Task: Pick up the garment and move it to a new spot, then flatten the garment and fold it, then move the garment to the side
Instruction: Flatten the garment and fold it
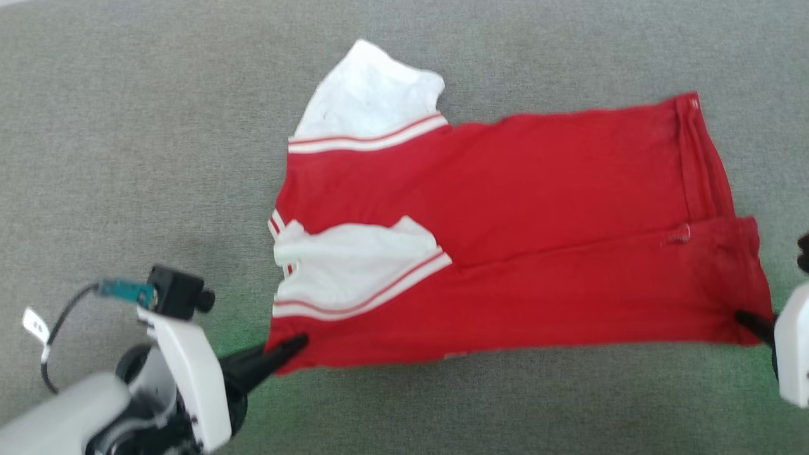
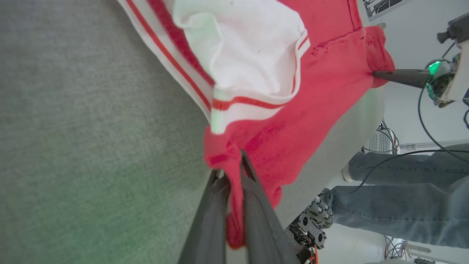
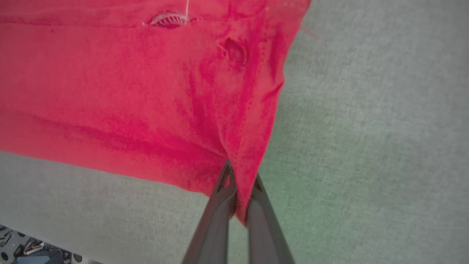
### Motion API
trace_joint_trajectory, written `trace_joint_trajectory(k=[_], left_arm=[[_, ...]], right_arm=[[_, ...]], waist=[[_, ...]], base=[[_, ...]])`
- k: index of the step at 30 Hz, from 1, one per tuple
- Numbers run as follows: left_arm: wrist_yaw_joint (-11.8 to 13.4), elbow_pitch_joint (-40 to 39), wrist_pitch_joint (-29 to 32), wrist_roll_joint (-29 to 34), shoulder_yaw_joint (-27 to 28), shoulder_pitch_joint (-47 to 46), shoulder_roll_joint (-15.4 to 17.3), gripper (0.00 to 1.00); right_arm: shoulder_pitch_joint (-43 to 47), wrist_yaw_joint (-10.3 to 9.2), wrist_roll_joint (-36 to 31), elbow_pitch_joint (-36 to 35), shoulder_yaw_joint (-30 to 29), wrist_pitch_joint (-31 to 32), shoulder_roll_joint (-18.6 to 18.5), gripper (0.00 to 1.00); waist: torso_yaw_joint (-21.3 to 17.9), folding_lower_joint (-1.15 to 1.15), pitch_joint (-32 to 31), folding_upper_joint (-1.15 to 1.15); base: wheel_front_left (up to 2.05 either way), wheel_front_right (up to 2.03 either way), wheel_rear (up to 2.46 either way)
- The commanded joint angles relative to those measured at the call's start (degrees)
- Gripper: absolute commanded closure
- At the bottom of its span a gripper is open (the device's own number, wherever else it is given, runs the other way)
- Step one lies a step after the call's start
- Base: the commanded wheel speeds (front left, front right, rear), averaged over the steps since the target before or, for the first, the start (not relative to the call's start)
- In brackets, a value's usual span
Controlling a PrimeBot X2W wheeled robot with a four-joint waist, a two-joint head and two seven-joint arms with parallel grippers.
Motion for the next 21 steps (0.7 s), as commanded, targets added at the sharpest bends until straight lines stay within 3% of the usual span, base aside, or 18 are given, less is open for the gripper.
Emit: trace_joint_trajectory(k=[1,6,7,8,9,10,11,16,21], left_arm=[[0.33,-0.93,-0.97,0.27,-0.14,1.47,0.56,1.0],[2.11,-4.75,-4.74,0.59,-0.2,5.23,1.72,1.0],[2.39,-4.97,-5.05,0.66,-0.13,5.45,1.81,1.0],[2.69,-5.08,-5.67,1.12,0.08,5.39,1.91,1.0],[2.97,-5.15,-6.19,1.47,0.38,5.26,2.04,0.61],[3.21,-5.25,-6.64,1.63,0.55,5.3,2.18,0.12],[3.37,-5.38,-7.27,2.06,0.82,5.34,2.56,0.0],[4.44,-6.02,-11.74,1.91,3.68,5.46,4.62,0.0],[5.35,-3.26,-17.74,1.71,8.54,3.01,5.78,0.0]], right_arm=[[1.62,-0.05,0.38,-0.89,-0.5,0.41,-0.27,1.0],[6.55,-0.04,0.88,-5.84,-2.85,-0.39,0.42,1.0],[6.85,-0.04,0.69,-6.54,-3.07,-0.98,0.54,0.82],[6.86,-0.04,0.38,-7.11,-3.34,-1.81,0.83,0.42],[6.77,-0.05,0.22,-7.3,-3.74,-2.41,1.2,0.07],[6.63,-0.04,-0.02,-7.73,-3.86,-3.03,1.35,0.0],[6.13,-0.04,-0.38,-8.36,-3.96,-4.03,1.5,0.0],[3.09,-0.04,-2.74,-9.92,-3.71,-12.47,3.81,0.0],[-0.55,-0.04,-7.59,-8.65,1.81,-26.84,6.07,0.0]], waist=[[0.14,0.0,-0.13,0.0],[0.45,0.0,-0.28,0.0],[0.41,0.0,-0.31,0.0],[0.33,0.0,-0.34,0.0],[0.23,0.0,-0.39,0.0],[0.11,0.0,-0.48,0.0],[-0.22,0.0,-0.57,0.0],[-1.88,0.0,-0.83,0.0],[-4.51,0.0,-0.11,0.0]], base=[[0.0,0.0,0.0],[0.0,0.0,0.0],[0.0,0.0,0.0],[0.0,0.0,0.0],[0.0,0.0,0.0],[0.0,0.0,0.0],[0.0,0.0,0.0],[0.0,0.0,0.0],[0.0,0.0,0.0]])
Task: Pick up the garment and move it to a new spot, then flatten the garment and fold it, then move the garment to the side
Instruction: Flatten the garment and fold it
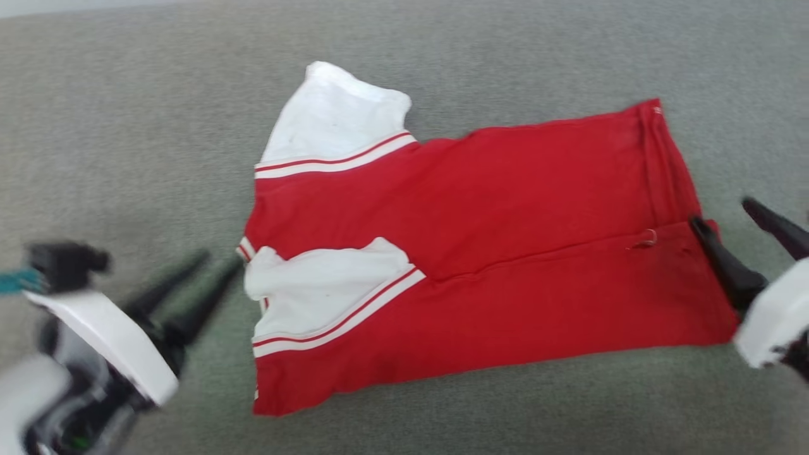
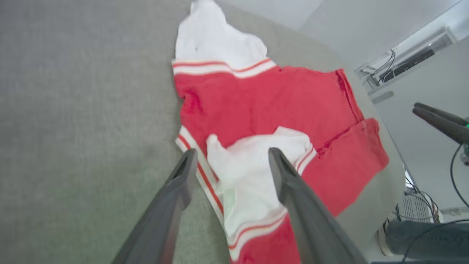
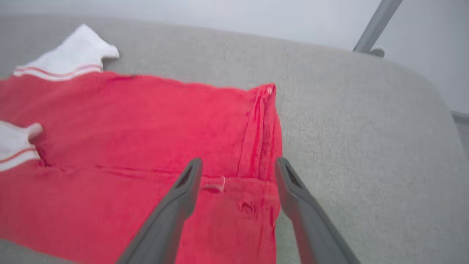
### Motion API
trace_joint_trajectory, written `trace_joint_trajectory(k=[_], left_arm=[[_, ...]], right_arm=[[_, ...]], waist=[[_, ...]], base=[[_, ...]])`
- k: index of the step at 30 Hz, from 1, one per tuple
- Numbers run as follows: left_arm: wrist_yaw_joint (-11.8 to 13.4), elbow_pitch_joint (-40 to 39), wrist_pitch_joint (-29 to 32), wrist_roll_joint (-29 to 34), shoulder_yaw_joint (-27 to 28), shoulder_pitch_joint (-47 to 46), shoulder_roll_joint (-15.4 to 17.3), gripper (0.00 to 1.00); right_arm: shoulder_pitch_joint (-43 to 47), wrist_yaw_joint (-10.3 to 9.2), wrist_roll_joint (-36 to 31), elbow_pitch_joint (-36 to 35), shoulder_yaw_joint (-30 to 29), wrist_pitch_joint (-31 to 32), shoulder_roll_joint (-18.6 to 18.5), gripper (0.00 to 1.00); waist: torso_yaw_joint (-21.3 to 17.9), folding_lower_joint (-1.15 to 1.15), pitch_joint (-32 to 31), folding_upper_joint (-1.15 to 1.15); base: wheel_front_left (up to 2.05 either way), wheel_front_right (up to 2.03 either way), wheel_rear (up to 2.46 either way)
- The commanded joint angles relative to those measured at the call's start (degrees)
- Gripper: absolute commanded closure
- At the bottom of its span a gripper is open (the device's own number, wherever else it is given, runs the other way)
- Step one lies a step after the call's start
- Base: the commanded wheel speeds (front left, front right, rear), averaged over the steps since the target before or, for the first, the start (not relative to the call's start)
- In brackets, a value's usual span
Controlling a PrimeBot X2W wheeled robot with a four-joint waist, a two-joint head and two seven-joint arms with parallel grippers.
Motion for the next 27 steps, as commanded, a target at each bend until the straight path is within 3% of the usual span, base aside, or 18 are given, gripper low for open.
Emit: trace_joint_trajectory(k=[1,7,12,21,24,27], left_arm=[[0.11,1.16,-1.09,1.18,1.15,-1.91,0.31,0.0],[-1.25,8.39,-1.86,2.7,4.86,-9.01,-0.51,0.0],[-2.71,18.52,3.31,7.31,4.37,-18.87,-2.83,0.0],[-5.07,33.02,29.48,6.29,-0.71,-36.38,-6.96,0.0],[-5.23,35.47,38.86,5.89,-2.73,-40.41,-7.23,0.0],[-5.28,36.53,44.5,5.75,-4.24,-43.04,-7.58,0.0]], right_arm=[[-1.31,-0.03,-1.63,0.76,1.61,-4.45,0.89,0.0],[-4.8,-0.03,-6.34,4.99,3.98,-17.57,6.62,0.0],[-7.2,-0.04,-9.09,8.13,5.38,-24.36,11.63,0.0],[-9.59,-0.03,-9.79,10.88,6.4,-25.57,14.66,0.0],[-10.11,-0.03,-9.7,11.32,7.15,-25.2,15.05,0.0],[-10.57,-0.03,-9.71,11.31,7.32,-25.14,14.94,0.0]], waist=[[-1.58,0.0,0.71,0.0],[-5.12,0.0,2.38,0.0],[-9.07,0.0,4.49,0.0],[-13.72,0.0,8.91,0.0],[-14.69,0.0,10.16,0.0],[-15.12,0.0,11.18,0.0]], base=[[0.0,0.0,0.0],[0.0,0.0,0.0],[0.0,0.0,0.0],[0.0,0.0,0.0],[0.0,0.0,0.0],[0.0,0.0,0.0]])
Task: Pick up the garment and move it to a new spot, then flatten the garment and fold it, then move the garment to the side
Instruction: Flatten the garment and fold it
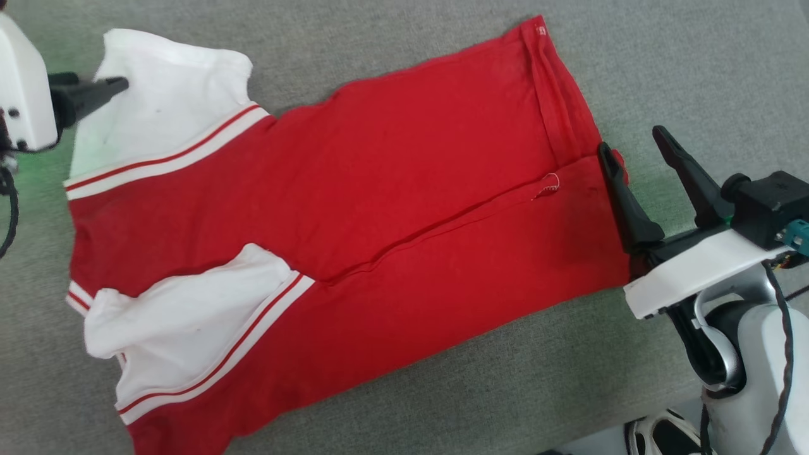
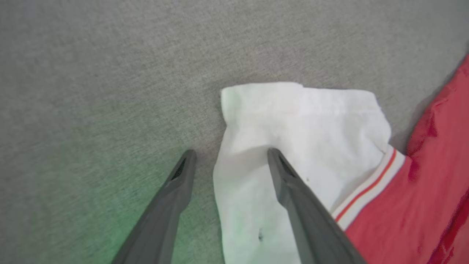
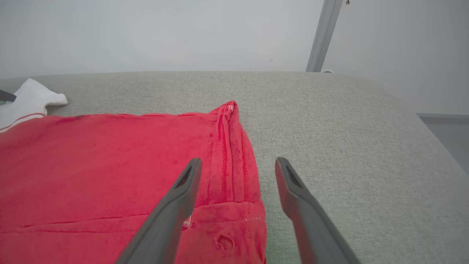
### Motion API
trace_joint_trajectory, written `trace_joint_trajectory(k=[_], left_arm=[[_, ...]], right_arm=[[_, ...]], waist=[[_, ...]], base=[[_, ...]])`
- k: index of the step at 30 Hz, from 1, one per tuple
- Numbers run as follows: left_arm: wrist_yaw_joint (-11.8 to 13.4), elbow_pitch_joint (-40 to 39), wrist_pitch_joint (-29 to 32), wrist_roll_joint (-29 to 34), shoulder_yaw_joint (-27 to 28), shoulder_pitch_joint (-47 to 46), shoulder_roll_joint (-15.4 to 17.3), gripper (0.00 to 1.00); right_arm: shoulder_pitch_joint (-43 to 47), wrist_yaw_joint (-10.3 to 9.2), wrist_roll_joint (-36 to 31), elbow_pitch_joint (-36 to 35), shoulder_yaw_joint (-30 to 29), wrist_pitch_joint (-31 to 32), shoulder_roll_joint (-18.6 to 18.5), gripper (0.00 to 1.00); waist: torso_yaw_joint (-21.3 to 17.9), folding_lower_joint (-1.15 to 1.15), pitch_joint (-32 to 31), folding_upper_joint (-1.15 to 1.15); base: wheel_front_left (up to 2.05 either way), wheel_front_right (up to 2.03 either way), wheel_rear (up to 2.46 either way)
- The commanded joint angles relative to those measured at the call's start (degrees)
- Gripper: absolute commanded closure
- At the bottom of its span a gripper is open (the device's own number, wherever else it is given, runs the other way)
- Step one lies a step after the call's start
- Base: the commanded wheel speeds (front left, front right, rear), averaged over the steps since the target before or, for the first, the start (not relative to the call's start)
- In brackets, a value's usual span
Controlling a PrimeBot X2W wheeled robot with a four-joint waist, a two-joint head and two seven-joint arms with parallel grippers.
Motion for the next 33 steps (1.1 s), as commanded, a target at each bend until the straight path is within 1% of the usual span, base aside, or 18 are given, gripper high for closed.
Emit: trace_joint_trajectory(k=[1,4,6,7,9,11,16,18,19,20,24,26,28,29,30,31,33], left_arm=[[-0.21,0.41,2.37,-1.36,-0.25,-1.02,-0.7,0.0],[-0.23,-0.28,4.32,-2.53,-0.84,-1.67,-1.3,0.0],[-0.24,-0.87,3.67,-1.84,-1.41,-1.7,-1.58,0.62],[-0.24,-1.05,3.33,-1.84,-1.55,-1.71,-1.73,1.0],[-0.25,-1.43,3.03,-2.99,-1.59,-1.34,-2.1,1.0],[-0.25,-2.31,1.99,-2.1,-1.88,-1.78,-1.93,1.0],[-0.25,-4.5,0.17,-1.99,-3.04,-2.71,-2.94,1.0],[-0.25,-5.5,-0.68,-1.93,-3.46,-3.12,-3.72,1.0],[-0.25,-5.75,-1.29,-1.89,-3.64,-3.32,-4.03,1.0],[-0.25,-5.75,-1.29,-1.89,-3.64,-3.32,-4.03,1.0],[-0.24,-6.43,-2.93,-2.21,-4.6,-4.1,-5.07,1.0],[-0.18,-6.69,-4.05,-2.17,-5.0,-4.4,-5.64,1.0],[-0.11,-6.93,-5.43,-2.67,-5.17,-4.82,-6.46,1.0],[-0.11,-6.9,-5.81,-2.92,-5.39,-4.93,-6.73,1.0],[-0.11,-6.98,-6.47,-2.76,-5.67,-5.14,-7.08,1.0],[-0.11,-7.03,-7.06,-2.88,-5.85,-5.2,-7.36,1.0],[-0.12,-7.33,-8.48,-3.34,-5.98,-5.07,-7.83,1.0]], right_arm=[[-0.89,-0.03,0.03,-0.02,0.33,0.22,0.08,0.0],[-1.43,-0.03,-0.07,-0.08,0.76,0.81,-0.25,0.0],[-2.46,-0.03,0.06,-0.02,1.08,1.74,-0.61,0.0],[-3.14,-0.03,0.23,0.18,1.45,2.48,-0.89,0.0],[-5.24,-0.03,1.12,0.98,2.75,5.04,-1.79,0.0],[-8.89,-0.05,2.11,2.48,3.99,8.5,-3.32,0.0],[-20.65,-0.04,4.77,8.78,8.35,20.5,-7.7,0.0],[-25.77,-0.04,6.21,11.86,8.92,25.08,-8.74,0.0],[-28.13,-0.04,6.86,13.63,9.17,27.37,-8.92,0.0],[-28.13,-0.04,6.86,13.63,9.17,27.37,-8.92,0.0],[-35.71,-0.04,8.49,19.97,10.69,36.16,-9.33,0.0],[-37.87,-0.04,8.81,23.43,10.69,40.74,-9.2,0.0],[-39.25,-0.02,9.27,25.15,11.37,43.85,-9.02,0.0],[-39.3,-0.03,9.16,25.96,11.26,44.7,-9.07,0.09],[-39.21,-0.03,9.1,26.16,11.81,45.36,-9.11,0.34],[-39.12,-0.02,9.6,26.03,12.21,45.49,-9.11,0.56],[-38.67,-0.03,9.35,25.73,11.27,43.62,-9.82,1.0]], waist=[[-0.67,0.0,1.09,0.0],[-0.5,0.0,1.74,0.0],[-0.15,0.0,2.18,0.0],[0.0,0.0,2.33,0.0],[0.22,0.0,2.57,0.0],[0.54,0.0,3.0,0.0],[3.16,0.0,4.27,0.0],[4.55,0.0,4.85,0.0],[5.17,0.0,5.12,0.0],[5.17,0.0,5.12,0.0],[7.24,0.0,5.84,0.0],[8.08,0.0,5.94,0.0],[8.88,0.0,5.96,0.0],[9.2,0.0,5.9,0.0],[9.47,0.0,5.8,0.0],[9.62,0.0,5.63,0.0],[10.05,0.0,5.1,0.0]], base=[[0.0,0.0,0.0],[0.0,0.0,0.0],[0.0,0.0,0.0],[0.0,0.0,0.0],[0.0,0.0,0.0],[0.0,0.0,0.0],[0.0,0.0,0.0],[0.0,0.0,0.0],[0.0,0.0,0.0],[0.0,0.0,0.0],[0.0,0.0,0.0],[0.0,0.0,0.0],[0.0,0.0,0.0],[0.0,0.0,0.0],[0.0,0.0,0.0],[0.0,0.0,0.0],[0.0,0.0,0.0]])
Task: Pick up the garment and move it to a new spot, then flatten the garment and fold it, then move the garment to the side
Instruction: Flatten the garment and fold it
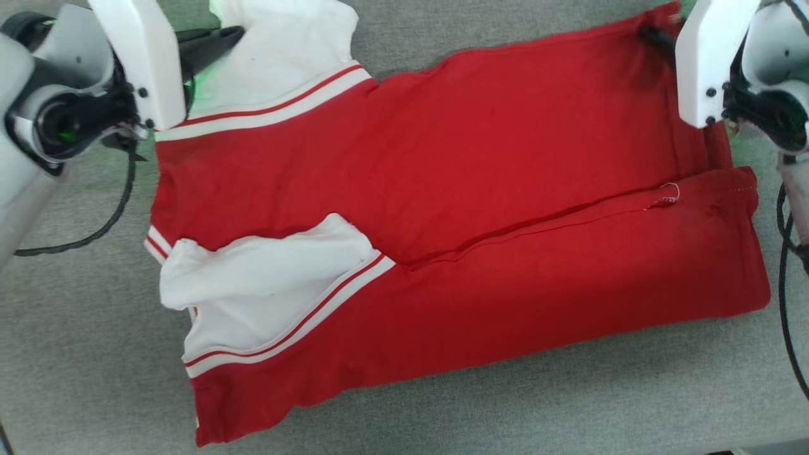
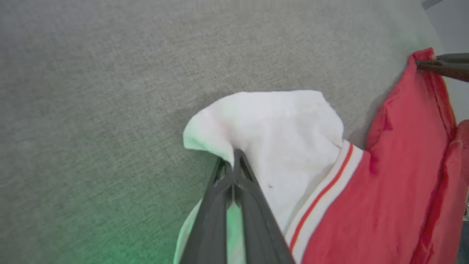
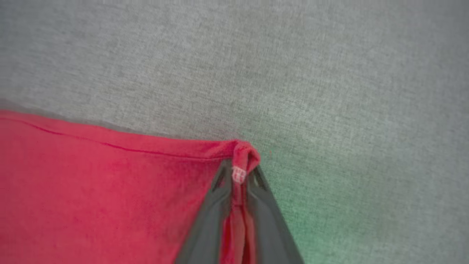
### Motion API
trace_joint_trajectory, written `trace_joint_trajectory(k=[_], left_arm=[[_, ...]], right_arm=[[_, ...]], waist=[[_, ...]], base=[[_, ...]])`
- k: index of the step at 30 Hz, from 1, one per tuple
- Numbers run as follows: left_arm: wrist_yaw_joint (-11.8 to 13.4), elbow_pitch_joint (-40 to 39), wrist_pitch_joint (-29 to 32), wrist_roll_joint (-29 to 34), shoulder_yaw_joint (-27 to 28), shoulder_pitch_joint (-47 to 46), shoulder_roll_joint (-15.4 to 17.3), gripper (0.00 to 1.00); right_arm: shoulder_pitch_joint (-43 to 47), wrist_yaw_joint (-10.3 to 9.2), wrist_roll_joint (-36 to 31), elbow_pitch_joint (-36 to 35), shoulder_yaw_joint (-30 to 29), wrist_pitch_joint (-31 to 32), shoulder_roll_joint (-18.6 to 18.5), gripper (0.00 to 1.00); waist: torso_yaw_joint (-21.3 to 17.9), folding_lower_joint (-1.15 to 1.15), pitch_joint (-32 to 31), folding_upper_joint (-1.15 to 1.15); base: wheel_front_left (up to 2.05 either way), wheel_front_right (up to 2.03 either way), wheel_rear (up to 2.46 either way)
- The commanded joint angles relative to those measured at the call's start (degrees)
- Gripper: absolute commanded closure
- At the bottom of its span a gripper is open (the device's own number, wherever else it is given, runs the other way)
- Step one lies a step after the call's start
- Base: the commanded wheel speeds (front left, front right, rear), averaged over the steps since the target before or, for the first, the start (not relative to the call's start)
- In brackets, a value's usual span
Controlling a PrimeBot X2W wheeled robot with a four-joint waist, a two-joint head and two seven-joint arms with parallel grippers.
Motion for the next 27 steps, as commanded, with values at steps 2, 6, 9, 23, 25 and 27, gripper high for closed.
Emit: trace_joint_trajectory(k=[2,6,9,23,25,27], left_arm=[[0.07,-0.76,-2.16,-0.09,-0.36,0.34,-0.19,1.0],[0.07,-4.6,-7.32,-2.79,0.18,2.72,0.13,1.0],[0.07,-9.26,-11.14,-4.65,0.52,5.88,1.67,1.0],[0.07,-29.56,-33.73,-3.84,-4.61,31.09,11.05,1.0],[0.07,-30.24,-36.5,-3.22,-5.36,33.91,11.55,1.0],[0.07,-30.08,-38.11,-2.25,-6.04,36.22,11.25,1.0]], right_arm=[[1.76,-0.05,-0.2,0.11,-0.42,-2.13,-0.49,1.0],[5.27,-0.05,1.54,-2.55,-1.65,-4.93,-1.59,1.0],[9.57,-0.04,2.65,-6.16,-2.25,-5.66,-3.27,1.0],[44.94,-0.05,4.92,-30.07,-19.64,2.14,-8.29,1.0],[48.61,-0.05,4.85,-32.25,-22.38,2.76,-7.2,1.0],[51.37,-0.05,4.5,-33.97,-24.47,2.94,-6.16,1.0]], waist=[[0.66,0.0,-1.34,0.0],[2.23,0.0,-4.69,0.0],[3.51,0.0,-7.79,0.0],[10.56,0.0,-17.61,0.0],[10.97,0.0,-17.74,0.0],[11.4,0.0,-17.64,0.0]], base=[[0.0,0.0,0.0],[0.0,0.0,0.0],[0.0,0.0,0.0],[0.0,0.0,0.0],[0.0,0.0,0.0],[0.0,0.0,0.0]])
